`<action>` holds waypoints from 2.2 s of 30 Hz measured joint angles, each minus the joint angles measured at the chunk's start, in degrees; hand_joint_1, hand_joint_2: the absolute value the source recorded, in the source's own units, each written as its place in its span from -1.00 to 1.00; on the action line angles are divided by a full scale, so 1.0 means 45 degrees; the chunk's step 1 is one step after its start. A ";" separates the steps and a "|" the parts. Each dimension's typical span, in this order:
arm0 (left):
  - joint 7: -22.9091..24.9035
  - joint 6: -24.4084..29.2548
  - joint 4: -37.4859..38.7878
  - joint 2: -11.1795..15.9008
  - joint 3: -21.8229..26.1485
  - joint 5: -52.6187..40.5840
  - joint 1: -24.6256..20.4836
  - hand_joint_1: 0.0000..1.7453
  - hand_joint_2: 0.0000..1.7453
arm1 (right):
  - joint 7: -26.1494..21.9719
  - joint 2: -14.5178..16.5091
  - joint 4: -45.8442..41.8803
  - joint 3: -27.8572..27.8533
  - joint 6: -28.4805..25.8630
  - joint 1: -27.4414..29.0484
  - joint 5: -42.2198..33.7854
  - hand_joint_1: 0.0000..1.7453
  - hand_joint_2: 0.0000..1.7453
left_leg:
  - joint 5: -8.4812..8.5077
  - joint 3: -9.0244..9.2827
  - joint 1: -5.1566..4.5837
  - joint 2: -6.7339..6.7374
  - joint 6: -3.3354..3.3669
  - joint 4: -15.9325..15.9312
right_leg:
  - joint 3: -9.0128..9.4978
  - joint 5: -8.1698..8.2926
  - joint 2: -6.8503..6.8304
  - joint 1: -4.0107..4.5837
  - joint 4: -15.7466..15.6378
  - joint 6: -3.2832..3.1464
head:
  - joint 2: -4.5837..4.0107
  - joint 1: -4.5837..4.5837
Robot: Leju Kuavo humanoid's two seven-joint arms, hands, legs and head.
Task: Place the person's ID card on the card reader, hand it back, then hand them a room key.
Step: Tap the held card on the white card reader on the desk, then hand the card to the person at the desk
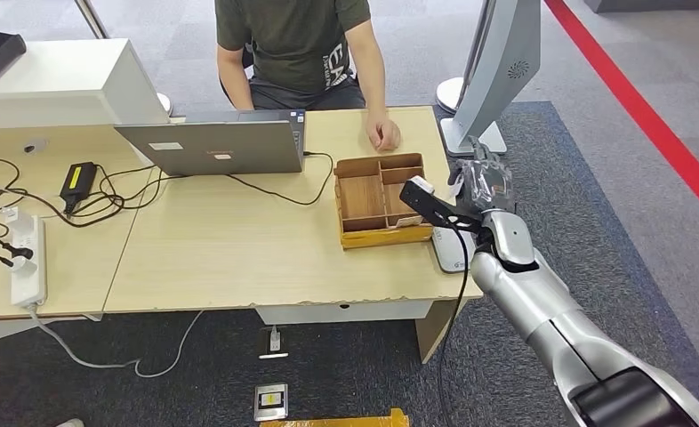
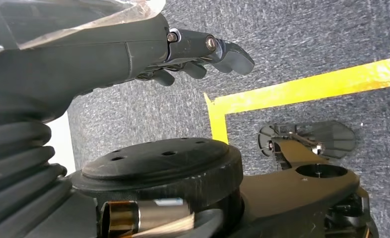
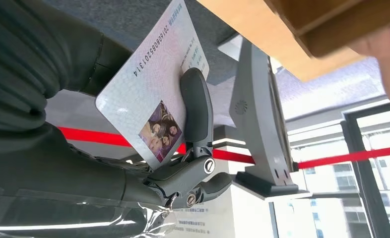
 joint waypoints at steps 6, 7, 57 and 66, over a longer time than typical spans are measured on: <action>0.0147 0.0004 0.0000 -0.0005 -0.0186 -0.0089 -0.0003 -1.00 -1.00 | -0.0180 0.0274 -0.0332 -0.0022 -0.0018 -0.0339 -0.0450 1.00 1.00 | 0.0000 -0.0002 0.0003 -0.0003 -0.0001 -0.0001 | 0.0000 -0.0001 -0.0002 0.0004 0.0000 -0.0001 | 0.0000 0.0001; 0.0221 0.0009 0.0000 -0.0005 -0.0217 -0.0121 -0.0001 -1.00 -1.00 | -0.0180 0.0330 -0.0321 -0.0023 -0.0038 -0.0362 -0.0682 1.00 1.00 | 0.0000 -0.0002 0.0004 -0.0003 -0.0001 -0.0001 | 0.0000 -0.0001 -0.0002 0.0004 0.0000 -0.0001 | 0.0000 0.0001; 0.0627 0.0542 0.0000 -0.0183 -0.0430 0.0867 0.0012 -1.00 -1.00 | 0.0173 0.2373 0.1237 0.0856 -0.0925 -0.1095 0.0292 -1.00 -1.00 | 0.0000 -0.0001 0.0009 -0.0001 -0.0002 0.0000 | -0.0006 -0.0003 -0.0002 0.0008 -0.0003 -0.0004 | 0.0000 0.0001; 0.0863 0.0498 0.0000 -0.0185 -0.0353 0.1007 0.0054 -1.00 -1.00 | -0.0806 0.1275 -0.2198 0.0324 -0.0012 0.1241 -0.1433 -1.00 -1.00 | -0.0006 0.0000 0.0012 -0.0002 0.0000 0.0001 | -0.0006 -0.0008 -0.0002 0.0008 -0.0011 -0.0006 | 0.0000 0.0002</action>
